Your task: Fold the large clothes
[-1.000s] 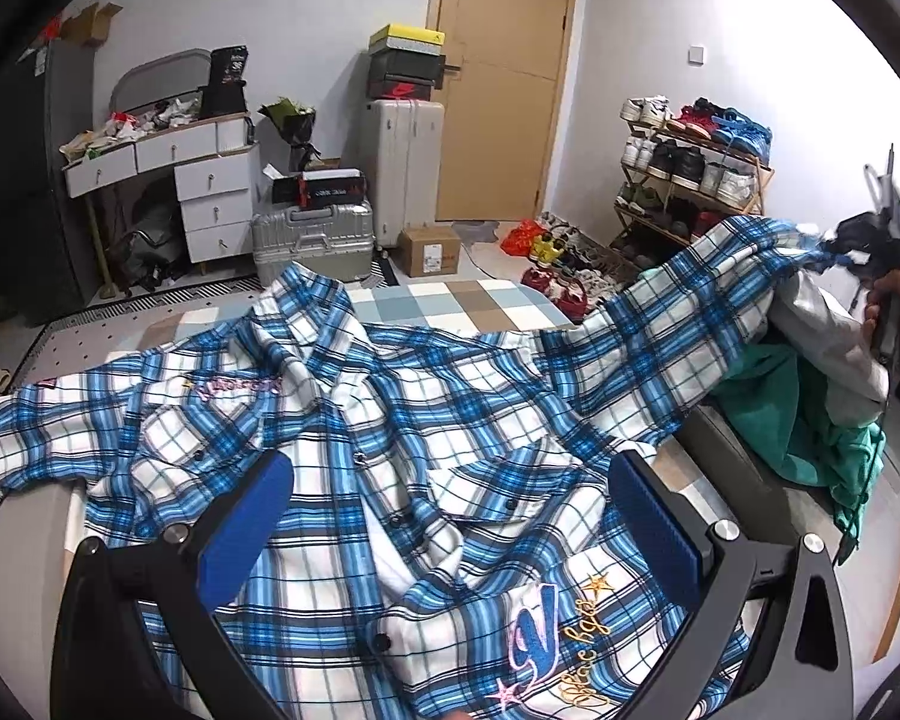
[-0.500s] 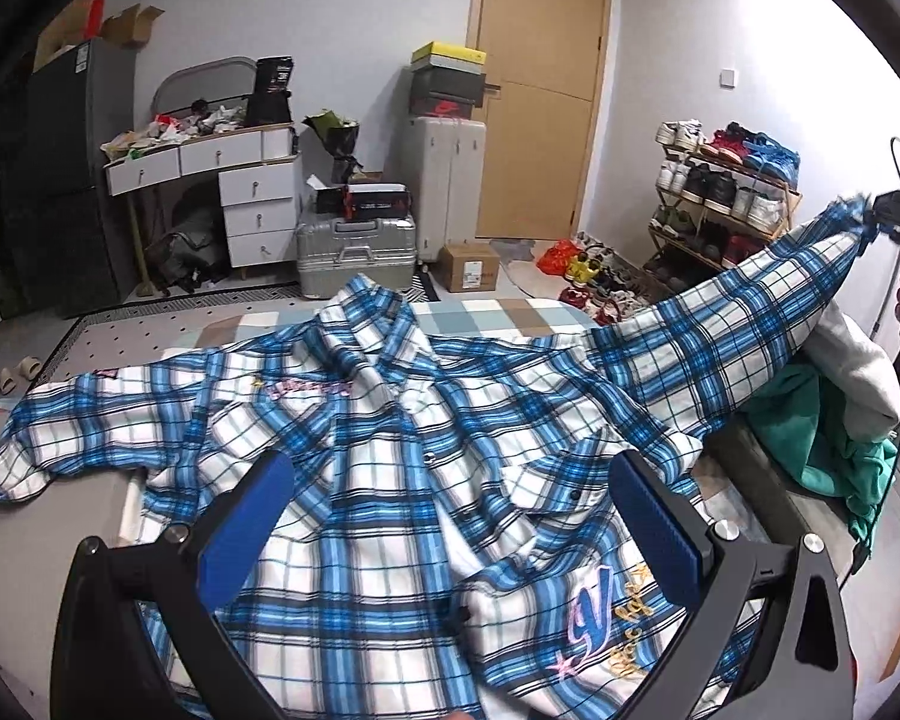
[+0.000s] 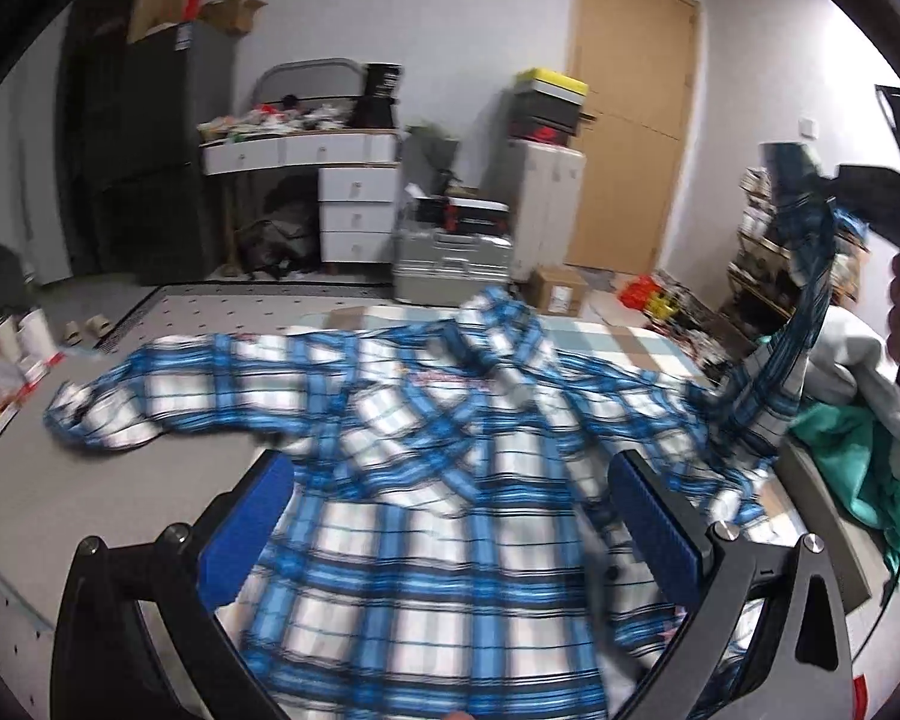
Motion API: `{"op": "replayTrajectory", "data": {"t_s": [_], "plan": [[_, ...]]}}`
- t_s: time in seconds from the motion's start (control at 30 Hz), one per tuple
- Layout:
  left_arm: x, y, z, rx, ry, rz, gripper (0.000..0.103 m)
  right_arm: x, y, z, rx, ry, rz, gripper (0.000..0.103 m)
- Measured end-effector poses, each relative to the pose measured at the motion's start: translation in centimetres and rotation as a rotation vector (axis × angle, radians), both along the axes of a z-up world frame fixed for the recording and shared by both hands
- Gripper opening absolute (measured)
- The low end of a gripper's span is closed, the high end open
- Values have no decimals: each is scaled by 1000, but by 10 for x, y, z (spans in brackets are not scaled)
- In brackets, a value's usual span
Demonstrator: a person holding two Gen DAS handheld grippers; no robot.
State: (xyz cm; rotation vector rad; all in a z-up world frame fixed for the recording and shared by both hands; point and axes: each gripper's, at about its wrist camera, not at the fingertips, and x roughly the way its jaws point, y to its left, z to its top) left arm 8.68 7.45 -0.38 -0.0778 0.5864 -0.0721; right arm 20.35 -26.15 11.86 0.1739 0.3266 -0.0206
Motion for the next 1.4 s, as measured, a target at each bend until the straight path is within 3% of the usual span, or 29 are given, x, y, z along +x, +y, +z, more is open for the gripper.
{"op": "replayTrajectory", "data": {"t_s": [0.2,0.37,0.5,0.6,0.63,0.67,0.7,0.83,0.9,0.97,1.1,1.2,1.3,1.4], "plan": [[-12,49,-13,-26,27,116,102,60,139,-75,-36,145,309,10],[-15,69,-21,-32,45,163,102,100,236,-171,-85,379,462,10],[-15,74,-28,-34,62,169,102,97,289,-245,-130,554,503,11],[-12,77,-30,-36,68,163,102,96,301,-268,-121,612,538,29],[-11,79,-30,-42,68,161,102,93,302,-270,-101,618,563,52],[-10,81,-30,-49,68,160,102,89,302,-269,-62,620,607,80],[-9,82,-29,-58,67,158,102,86,301,-268,-22,613,640,85],[-3,86,-21,-64,53,152,102,67,260,-249,237,572,753,86],[8,86,-18,-67,60,132,102,52,217,-239,384,522,744,96],[27,83,-20,-75,81,91,102,36,175,-227,471,459,713,103],[80,67,-36,-64,150,16,102,-9,107,-218,464,358,582,103],[135,42,-67,22,234,-44,102,-49,68,-219,485,297,493,103],[178,39,-99,-36,371,-71,102,-89,40,-219,523,224,451,103],[202,34,-120,-12,453,-63,102,-107,33,-223,536,180,436,103]]}}
